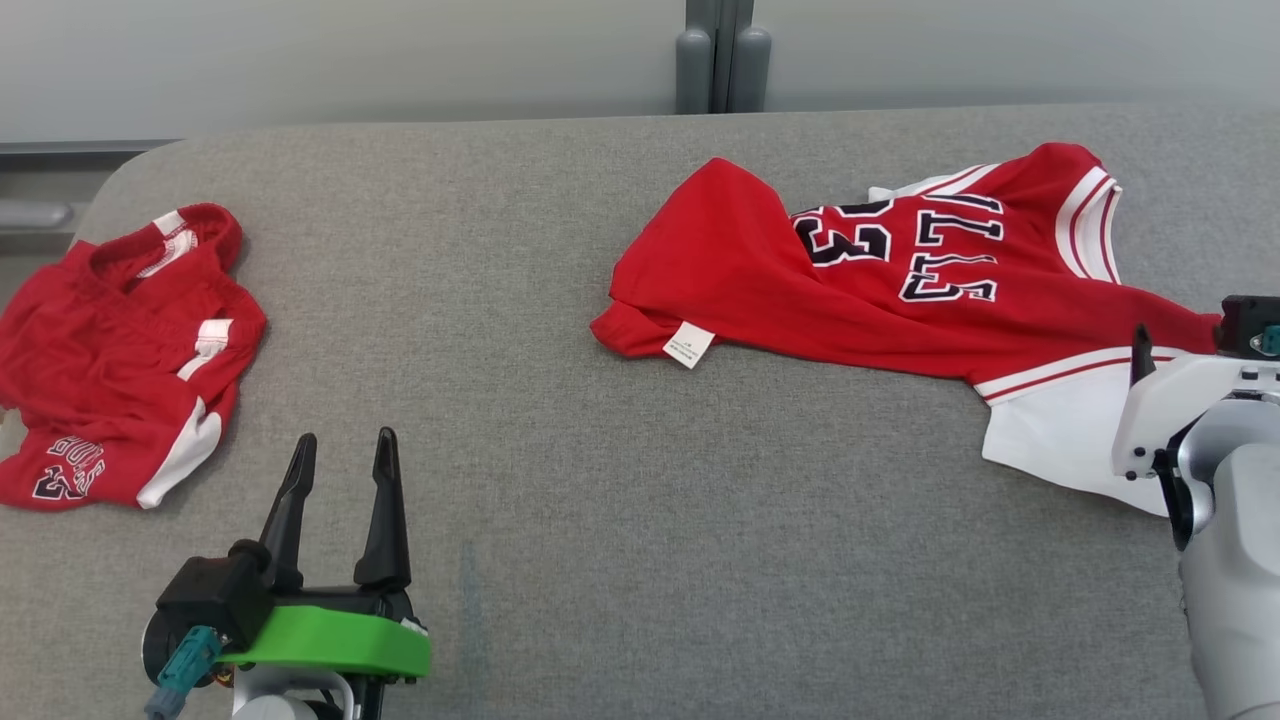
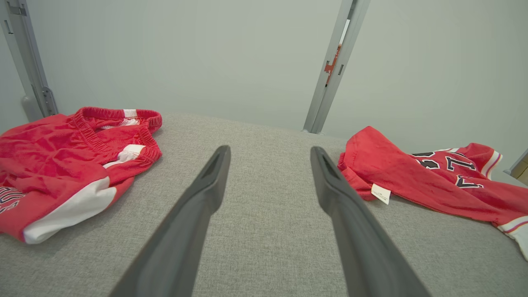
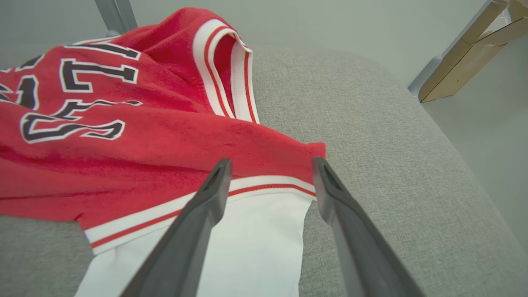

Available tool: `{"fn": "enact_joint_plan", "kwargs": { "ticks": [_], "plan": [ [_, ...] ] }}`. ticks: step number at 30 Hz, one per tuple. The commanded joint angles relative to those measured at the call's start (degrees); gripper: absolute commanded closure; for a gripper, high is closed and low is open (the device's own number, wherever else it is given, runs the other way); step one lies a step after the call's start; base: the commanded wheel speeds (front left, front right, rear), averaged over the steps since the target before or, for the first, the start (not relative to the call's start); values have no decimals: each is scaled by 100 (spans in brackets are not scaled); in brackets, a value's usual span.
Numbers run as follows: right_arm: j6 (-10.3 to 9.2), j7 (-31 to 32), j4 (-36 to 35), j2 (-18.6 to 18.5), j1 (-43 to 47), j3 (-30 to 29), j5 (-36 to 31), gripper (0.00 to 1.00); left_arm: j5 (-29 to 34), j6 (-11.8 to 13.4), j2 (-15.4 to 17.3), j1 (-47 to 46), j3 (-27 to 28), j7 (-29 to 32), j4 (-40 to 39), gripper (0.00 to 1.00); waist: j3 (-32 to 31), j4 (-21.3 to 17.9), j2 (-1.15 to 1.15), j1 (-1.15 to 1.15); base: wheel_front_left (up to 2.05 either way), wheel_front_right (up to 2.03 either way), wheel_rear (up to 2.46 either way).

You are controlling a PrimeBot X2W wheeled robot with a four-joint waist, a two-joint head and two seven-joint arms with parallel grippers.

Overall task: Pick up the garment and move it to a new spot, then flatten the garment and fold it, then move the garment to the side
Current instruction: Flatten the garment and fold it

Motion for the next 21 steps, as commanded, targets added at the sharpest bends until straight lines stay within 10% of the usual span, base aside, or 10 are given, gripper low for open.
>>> {"fn": "enact_joint_plan", "kwargs": {
  "ticks": [1, 21],
  "plan": [
    [-12, -134, -235, 93, 201, 39, -28, 0, 10, 5, 8, 16, 23, -3, 18, 0, -47, -3, 0, 0, 0, 0, 0],
    [-12, -1453, -3623, 724, 2956, 1708, 1084, 0, 56, 5, 8, 425, 179, -3, 126, 0, -556, -180, 0, 0, 0, 0, 0]
  ]
}}
